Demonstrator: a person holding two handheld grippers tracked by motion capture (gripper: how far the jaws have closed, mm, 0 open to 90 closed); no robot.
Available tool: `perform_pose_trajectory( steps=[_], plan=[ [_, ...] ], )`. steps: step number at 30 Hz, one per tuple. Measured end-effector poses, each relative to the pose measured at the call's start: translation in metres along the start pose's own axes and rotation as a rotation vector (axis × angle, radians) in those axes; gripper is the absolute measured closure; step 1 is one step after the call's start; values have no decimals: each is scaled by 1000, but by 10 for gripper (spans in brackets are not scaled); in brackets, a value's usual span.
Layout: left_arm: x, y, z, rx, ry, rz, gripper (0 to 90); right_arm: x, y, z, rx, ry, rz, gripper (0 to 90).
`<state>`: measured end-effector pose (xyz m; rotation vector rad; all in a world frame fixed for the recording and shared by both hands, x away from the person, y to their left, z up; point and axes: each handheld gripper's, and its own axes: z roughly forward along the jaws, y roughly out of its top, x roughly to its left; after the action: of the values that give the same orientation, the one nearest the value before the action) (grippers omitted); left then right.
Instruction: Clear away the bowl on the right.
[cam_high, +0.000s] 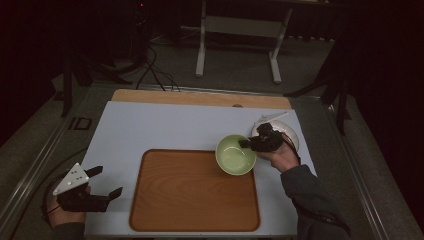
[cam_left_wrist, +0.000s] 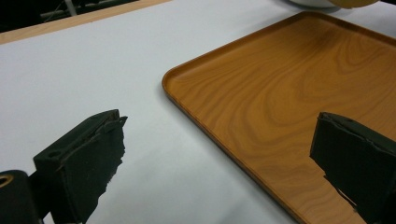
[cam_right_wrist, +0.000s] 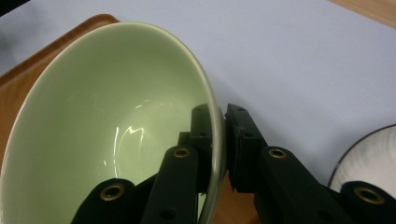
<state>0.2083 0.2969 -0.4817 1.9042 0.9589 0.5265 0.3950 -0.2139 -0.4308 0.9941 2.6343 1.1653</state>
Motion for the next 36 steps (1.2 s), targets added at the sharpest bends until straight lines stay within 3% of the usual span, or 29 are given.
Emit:
perform_pose_trajectory(
  steps=[36],
  plan=[
    [0, 0, 0, 4, 0, 0, 29, 27, 6, 28, 28, 66, -57, 821]
  ],
)
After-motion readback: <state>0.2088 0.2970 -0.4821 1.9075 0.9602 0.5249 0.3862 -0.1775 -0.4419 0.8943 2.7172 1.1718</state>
